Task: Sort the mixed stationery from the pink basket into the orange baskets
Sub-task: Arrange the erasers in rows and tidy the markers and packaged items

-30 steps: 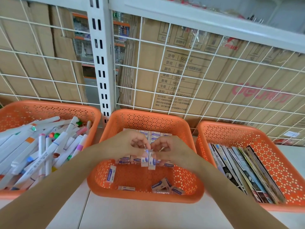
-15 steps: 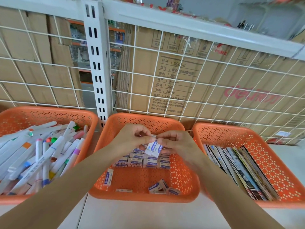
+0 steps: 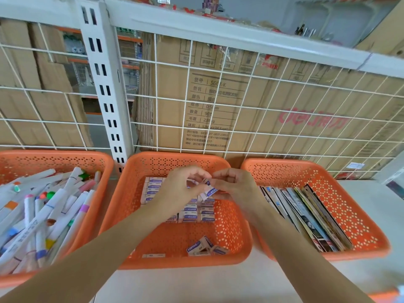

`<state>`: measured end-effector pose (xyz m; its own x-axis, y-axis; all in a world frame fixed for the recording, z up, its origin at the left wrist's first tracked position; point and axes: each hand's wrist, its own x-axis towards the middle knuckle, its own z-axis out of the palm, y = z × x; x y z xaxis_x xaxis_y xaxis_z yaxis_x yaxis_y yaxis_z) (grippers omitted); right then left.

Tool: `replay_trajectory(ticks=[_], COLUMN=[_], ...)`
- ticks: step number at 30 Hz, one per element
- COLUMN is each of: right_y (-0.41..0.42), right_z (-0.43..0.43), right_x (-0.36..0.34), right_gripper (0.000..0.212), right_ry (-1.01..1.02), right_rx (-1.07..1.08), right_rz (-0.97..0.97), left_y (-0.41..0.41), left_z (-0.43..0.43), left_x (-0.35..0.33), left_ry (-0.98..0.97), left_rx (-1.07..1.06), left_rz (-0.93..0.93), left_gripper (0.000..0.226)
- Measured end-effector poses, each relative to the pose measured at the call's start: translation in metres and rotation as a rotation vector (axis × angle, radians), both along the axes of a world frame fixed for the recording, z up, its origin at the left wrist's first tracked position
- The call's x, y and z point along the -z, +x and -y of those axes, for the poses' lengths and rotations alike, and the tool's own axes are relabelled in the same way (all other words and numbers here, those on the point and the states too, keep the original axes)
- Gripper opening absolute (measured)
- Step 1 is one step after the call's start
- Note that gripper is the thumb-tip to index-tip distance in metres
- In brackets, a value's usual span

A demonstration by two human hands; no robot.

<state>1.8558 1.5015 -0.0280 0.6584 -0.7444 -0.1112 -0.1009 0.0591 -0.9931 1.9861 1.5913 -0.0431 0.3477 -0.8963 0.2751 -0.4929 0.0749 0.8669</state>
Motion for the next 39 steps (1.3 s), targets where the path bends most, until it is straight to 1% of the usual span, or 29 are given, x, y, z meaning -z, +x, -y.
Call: replay_trajectory(ticks=[3,5,7,9,12,15,17,20,22,24,25,27,29,32,34,37,39], right_y=[0.000,0.000,0.000,0.001,0.004,0.006,0.006,0.006,0.006,0.005,0.004,0.000,-0.005,-0.010,-0.012,-0.013,-0.014], right_z=[0.000,0.001,0.001,0.002,0.002,0.003,0.004,0.005,0.006,0.007,0.009,0.014,0.017,0.020,0.019,0.019,0.019], right_x=[0.003,0.004,0.004,0.004,0.002,0.001,0.000,-0.001,0.001,0.003,0.004,0.008,0.010,0.012,0.012,0.012,0.012], right_gripper=[0.014,0.010,0.010,0.011,0.014,0.011,0.010,0.010,0.009,0.009,0.009,0.009,0.010,0.012,0.012,0.011,0.010], right_ry=[-0.002,-0.027,-0.081,-0.151,-0.179,-0.151,-0.114,-0.045,-0.041,-0.085,-0.162,-0.390,-0.507,-0.569,-0.580,-0.592,-0.587], right_rx=[-0.009,-0.014,-0.024,-0.045,-0.051,-0.028,0.009,0.062,0.074,0.078,0.084,0.125,0.190,0.234,0.226,0.225,0.229], right_rz=[-0.019,-0.024,-0.044,-0.073,-0.101,-0.082,-0.046,-0.001,-0.004,-0.033,-0.080,-0.210,-0.242,-0.218,-0.212,-0.200,-0.191], left_y=[0.001,0.001,0.002,0.002,0.002,0.002,0.002,0.000,-0.001,-0.003,-0.004,-0.006,-0.008,-0.013,-0.014,-0.013,-0.014], left_z=[0.003,0.003,0.003,0.004,0.008,0.008,0.007,0.008,0.011,0.013,0.014,0.015,0.016,0.018,0.021,0.025,0.026], left_x=[0.002,0.003,0.003,0.004,0.006,0.007,0.007,0.013,0.014,0.011,0.009,0.007,0.009,0.015,0.020,0.027,0.032], left_ry=[0.017,0.029,0.037,0.034,0.021,-0.011,-0.016,0.006,-0.021,-0.015,0.008,0.078,0.179,0.273,0.288,0.293,0.312], left_rx=[-0.009,-0.014,-0.016,-0.027,-0.070,-0.080,-0.025,0.030,0.020,0.013,0.017,0.047,0.129,0.304,0.376,0.384,0.382], left_rz=[-0.080,-0.177,-0.306,-0.388,-0.402,-0.398,-0.293,0.086,0.259,0.336,0.355,0.393,0.471,0.565,0.634,0.775,0.804], left_gripper=[0.026,0.024,0.019,0.017,0.017,0.014,0.017,0.036,0.036,0.033,0.033,0.033,0.037,0.049,0.050,0.043,0.043])
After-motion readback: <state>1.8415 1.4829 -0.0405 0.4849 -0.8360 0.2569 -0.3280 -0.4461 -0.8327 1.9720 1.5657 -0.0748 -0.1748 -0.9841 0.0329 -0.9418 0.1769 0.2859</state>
